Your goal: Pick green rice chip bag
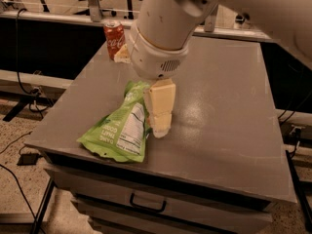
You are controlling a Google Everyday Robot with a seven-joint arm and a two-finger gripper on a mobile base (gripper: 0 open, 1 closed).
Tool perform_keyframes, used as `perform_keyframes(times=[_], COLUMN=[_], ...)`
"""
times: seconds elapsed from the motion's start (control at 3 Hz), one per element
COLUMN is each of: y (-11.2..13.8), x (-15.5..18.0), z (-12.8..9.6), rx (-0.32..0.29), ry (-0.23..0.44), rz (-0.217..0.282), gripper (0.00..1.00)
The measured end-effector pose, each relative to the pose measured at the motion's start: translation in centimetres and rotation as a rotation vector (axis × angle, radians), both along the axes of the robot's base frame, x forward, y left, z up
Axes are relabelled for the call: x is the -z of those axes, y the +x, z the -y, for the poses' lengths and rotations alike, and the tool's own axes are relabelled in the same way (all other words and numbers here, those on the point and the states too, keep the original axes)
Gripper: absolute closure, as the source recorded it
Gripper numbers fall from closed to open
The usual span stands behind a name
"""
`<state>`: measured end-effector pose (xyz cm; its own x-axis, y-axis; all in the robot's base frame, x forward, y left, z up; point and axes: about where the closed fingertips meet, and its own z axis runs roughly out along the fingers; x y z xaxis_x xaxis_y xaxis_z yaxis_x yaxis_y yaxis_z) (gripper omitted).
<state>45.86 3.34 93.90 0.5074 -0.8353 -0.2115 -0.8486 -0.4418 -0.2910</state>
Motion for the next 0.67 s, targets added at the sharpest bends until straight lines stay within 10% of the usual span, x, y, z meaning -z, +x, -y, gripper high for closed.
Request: perform_keyframes(times=[0.67], y=[4.1], x=[10.0], z=[2.3], rx=[-0.232], ry=[-0.153], rz=[-0.083], gripper=[0.0])
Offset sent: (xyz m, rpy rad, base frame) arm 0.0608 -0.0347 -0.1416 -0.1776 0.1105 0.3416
